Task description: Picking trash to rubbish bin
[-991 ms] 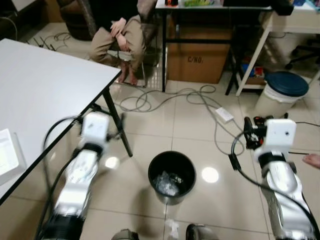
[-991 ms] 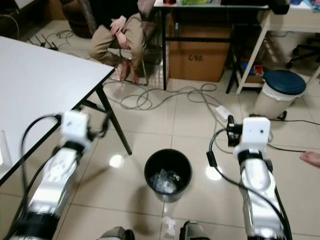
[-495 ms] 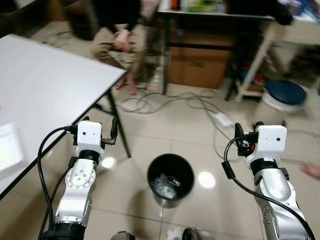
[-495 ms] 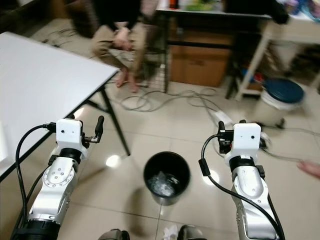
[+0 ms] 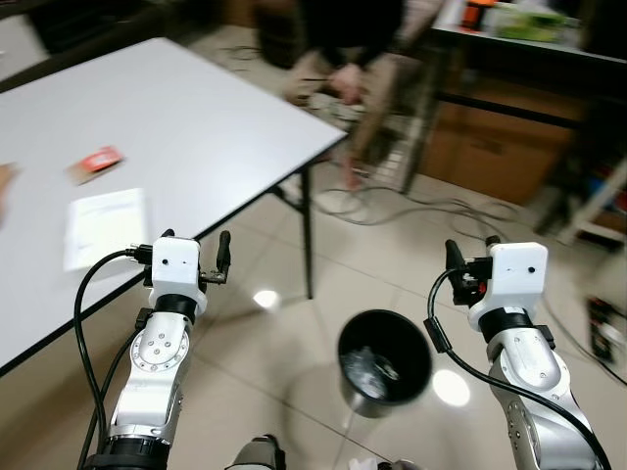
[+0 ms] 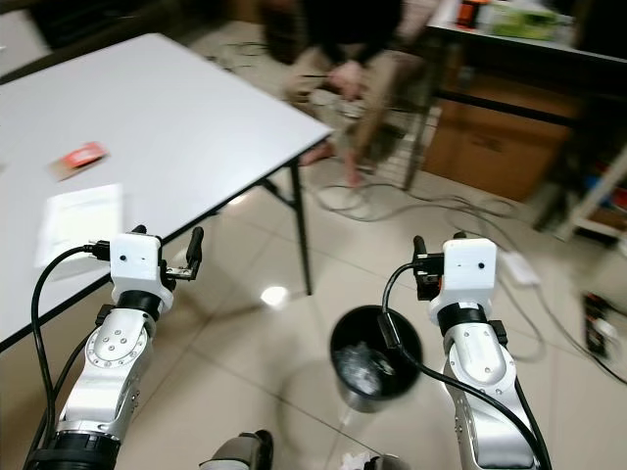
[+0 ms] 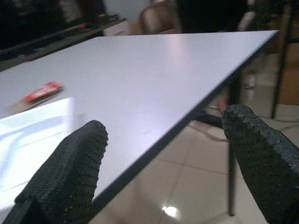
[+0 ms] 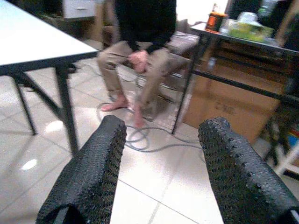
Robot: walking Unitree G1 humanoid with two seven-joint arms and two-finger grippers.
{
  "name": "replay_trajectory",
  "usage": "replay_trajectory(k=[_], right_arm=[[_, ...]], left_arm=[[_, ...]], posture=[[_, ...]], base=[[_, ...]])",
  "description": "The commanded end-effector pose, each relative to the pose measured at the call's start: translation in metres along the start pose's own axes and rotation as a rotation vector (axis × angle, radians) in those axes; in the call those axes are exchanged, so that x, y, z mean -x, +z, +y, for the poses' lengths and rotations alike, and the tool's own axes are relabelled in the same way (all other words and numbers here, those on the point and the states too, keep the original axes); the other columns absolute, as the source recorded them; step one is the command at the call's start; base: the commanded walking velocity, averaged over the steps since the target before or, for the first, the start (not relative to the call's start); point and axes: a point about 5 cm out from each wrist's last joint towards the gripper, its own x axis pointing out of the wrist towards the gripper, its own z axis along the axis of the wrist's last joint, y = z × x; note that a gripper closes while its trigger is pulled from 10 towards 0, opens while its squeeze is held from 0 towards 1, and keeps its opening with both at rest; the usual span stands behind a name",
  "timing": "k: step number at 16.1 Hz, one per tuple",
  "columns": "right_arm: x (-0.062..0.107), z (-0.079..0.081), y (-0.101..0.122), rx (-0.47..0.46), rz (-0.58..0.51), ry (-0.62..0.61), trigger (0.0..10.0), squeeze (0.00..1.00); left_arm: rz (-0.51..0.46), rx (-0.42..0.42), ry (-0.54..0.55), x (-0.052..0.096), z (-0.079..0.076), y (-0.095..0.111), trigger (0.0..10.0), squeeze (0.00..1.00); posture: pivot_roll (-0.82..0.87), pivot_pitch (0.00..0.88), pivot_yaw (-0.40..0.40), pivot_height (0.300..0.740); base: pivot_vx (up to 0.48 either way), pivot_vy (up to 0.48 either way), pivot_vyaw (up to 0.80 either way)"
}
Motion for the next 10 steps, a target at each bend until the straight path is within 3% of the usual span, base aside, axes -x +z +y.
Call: replay_trajectory(k=[1,10], right_arm=[[0.001,-0.001,0.005,0.014,-0.013,0.001,10.0,0.00],[-0.001,0.001,0.010,0.025,-0.030,0.027,10.0,0.00]], left_arm=[[-0.001,-0.003,0.022,0.000,0.003,0.001,10.0,0.00],[-0.028,0.001,0.098,-0.008,0.015,0.009,10.0,0.00]], posture=[[-0.08,0.102,0.027,0.740],[-0.09,0.101,0.016,0.740]], base=[[0.000,0.000,0.79],[0.000,0.000,0.79]])
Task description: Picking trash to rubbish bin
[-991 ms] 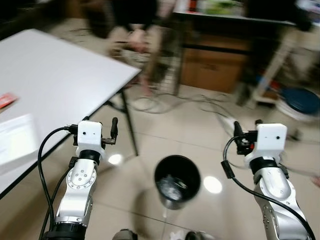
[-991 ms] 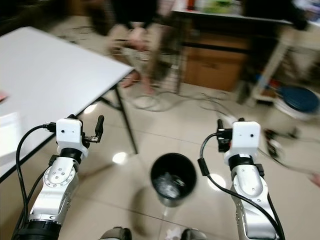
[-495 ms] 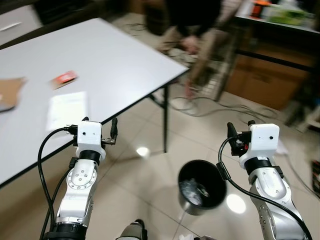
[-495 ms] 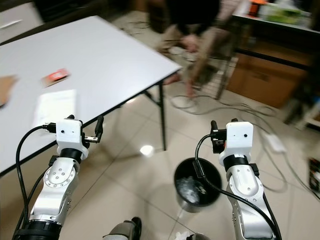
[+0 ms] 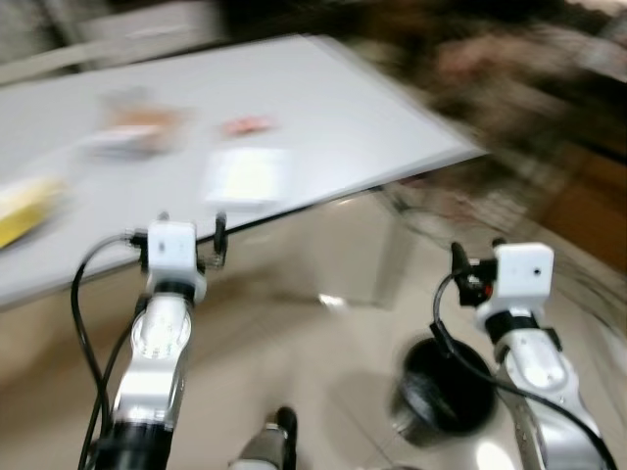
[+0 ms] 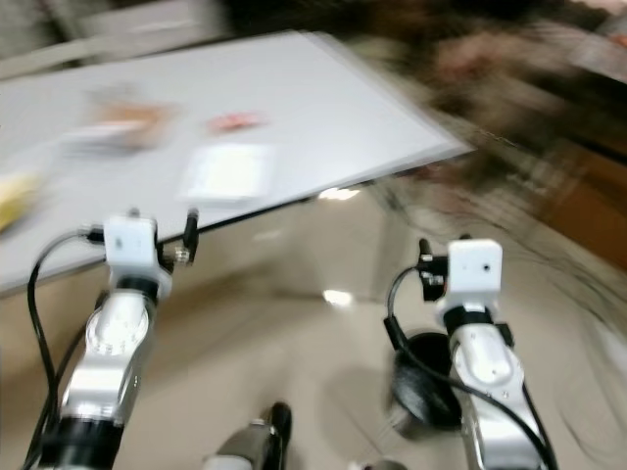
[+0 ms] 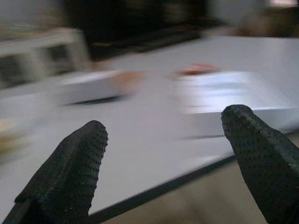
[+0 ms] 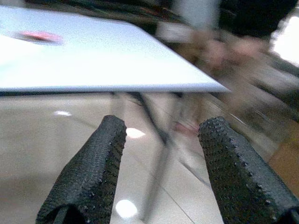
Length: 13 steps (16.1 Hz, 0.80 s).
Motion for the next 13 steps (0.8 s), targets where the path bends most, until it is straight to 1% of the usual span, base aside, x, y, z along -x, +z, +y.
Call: replay_trajectory(k=[1,5,13], right_arm=[[-0.0007,0.0046,0.0075,0.002,-0.028,0.016,10.0,0.00],[-0.0029,0.0054,0.0080,-0.007,-0.031,0.016,10.0,0.00],[-0.0049,0.0091,0.0055,-0.022,-0.020,0.020,10.0,0.00]], left_arm=[[0.028,-0.011,0.039,0.0020,0.0092,-0.0064,10.0,0.00],[0.031,-0.012,0.043,-0.0021,0.0115,-0.0055,10.0,0.00],[0.042,-0.011,0.030,-0.0016,0.0116,-0.0069,10.0,0.00]], posture=[[-0.09,0.101,0.016,0.740],[-0.08,0.096,0.019,0.740],[-0.08,0.104,0.024,0.740]], base=[[0.000,0.000,0.79],[0.000,0.000,0.78],[0.000,0.000,0.74]])
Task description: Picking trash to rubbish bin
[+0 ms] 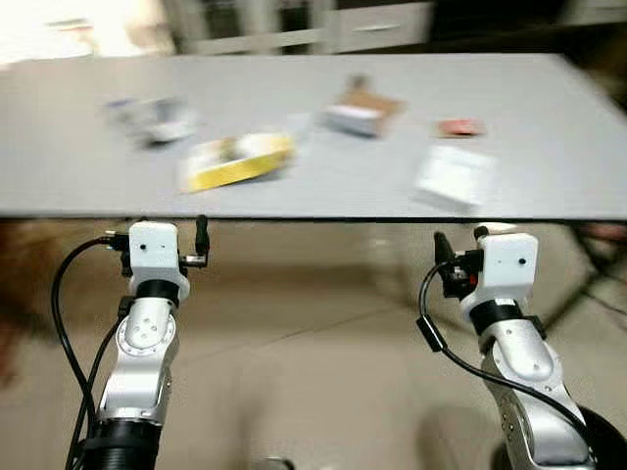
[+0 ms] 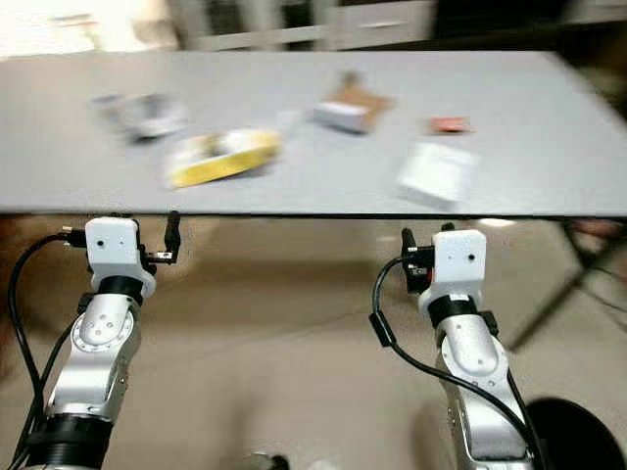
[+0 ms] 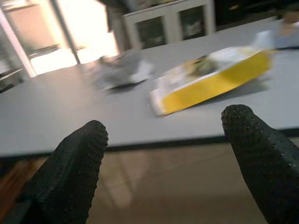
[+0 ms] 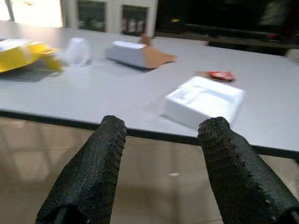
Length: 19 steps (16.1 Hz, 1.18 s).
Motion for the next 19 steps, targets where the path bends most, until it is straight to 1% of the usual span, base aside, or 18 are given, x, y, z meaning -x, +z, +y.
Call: replay_trajectory(k=[1,7,17,19], right_arm=[[-0.0002,-0.0019,0.0011,0.008,0.000,-0.009,10.0,0.00],[-0.0001,-0.0002,-0.0014,0.003,0.011,-0.009,10.0,0.00],[0.0026,-0.0031,-0.0035,-0.012,0.022,-0.028,10.0,0.00],[0.0031,-0.0026,-0.0036,-0.021,0.023,-0.029,10.0,0.00]], left_arm=[[0.004,0.003,-0.011,-0.0003,-0.0020,0.0005,10.0,0.00],[0.014,0.007,-0.032,-0.0003,-0.0066,-0.0009,10.0,0.00],[0.024,0.012,-0.040,-0.0012,-0.0076,-0.0021,10.0,0.00],[0.030,0.024,-0.049,-0.0019,-0.0083,-0.0026,10.0,0.00]], posture=[[-0.08,0.104,0.024,0.740],[-0.07,0.104,0.026,0.740],[-0.08,0.107,0.027,0.740],[-0.08,0.106,0.029,0.740]], base=[[0.000,0.000,0.51],[0.000,0.000,0.00],[0.000,0.000,0.00],[0.000,0.000,0.00]])
